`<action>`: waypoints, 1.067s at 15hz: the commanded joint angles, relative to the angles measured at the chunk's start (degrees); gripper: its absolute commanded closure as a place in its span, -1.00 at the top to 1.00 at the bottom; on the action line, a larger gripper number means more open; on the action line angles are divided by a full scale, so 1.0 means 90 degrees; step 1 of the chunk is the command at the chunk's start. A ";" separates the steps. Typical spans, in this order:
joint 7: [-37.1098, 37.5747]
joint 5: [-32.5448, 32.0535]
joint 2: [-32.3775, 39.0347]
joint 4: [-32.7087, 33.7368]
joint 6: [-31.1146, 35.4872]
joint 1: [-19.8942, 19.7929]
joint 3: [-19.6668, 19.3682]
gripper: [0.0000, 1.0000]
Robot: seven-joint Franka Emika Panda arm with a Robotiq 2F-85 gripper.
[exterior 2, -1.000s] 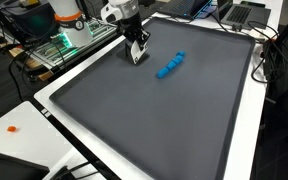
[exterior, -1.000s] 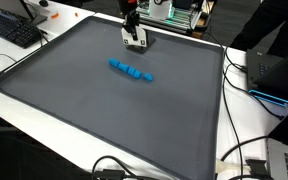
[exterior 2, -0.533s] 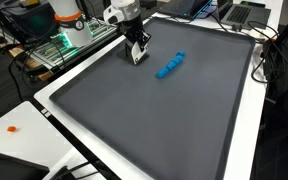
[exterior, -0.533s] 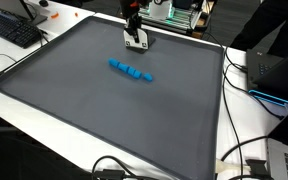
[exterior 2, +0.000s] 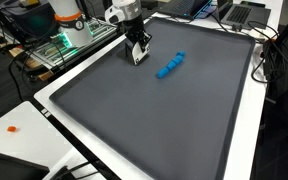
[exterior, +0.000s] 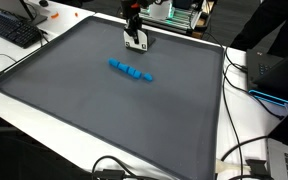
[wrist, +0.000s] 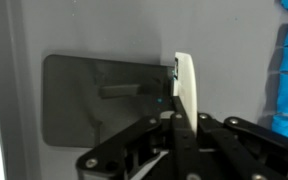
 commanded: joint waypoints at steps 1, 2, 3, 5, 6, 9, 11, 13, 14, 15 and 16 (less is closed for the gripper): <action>0.0257 -0.0181 0.0124 -0.0076 0.0146 0.0057 0.0022 -0.98; 0.0245 -0.0177 0.0121 -0.0077 0.0150 0.0058 0.0026 -0.98; 0.0211 -0.0133 0.0111 -0.0081 0.0161 0.0057 0.0029 -0.93; 0.0241 -0.0168 0.0109 -0.0089 0.0164 0.0054 0.0023 -0.42; 0.0273 -0.0189 0.0110 -0.0098 0.0164 0.0055 0.0020 -0.37; 0.0306 -0.0233 0.0147 -0.0115 0.0169 0.0062 0.0008 0.10; 0.0337 -0.0296 0.0132 -0.0128 0.0188 0.0063 -0.0005 0.41; 0.0427 -0.0474 0.0066 -0.0147 0.0204 0.0064 -0.0026 0.72; 0.0464 -0.0554 0.0033 -0.0146 0.0194 0.0060 -0.0031 0.85; 0.0535 -0.0657 0.0011 -0.0145 0.0187 0.0057 -0.0037 1.00; 0.0581 -0.0757 -0.0026 -0.0146 0.0161 0.0053 -0.0042 1.00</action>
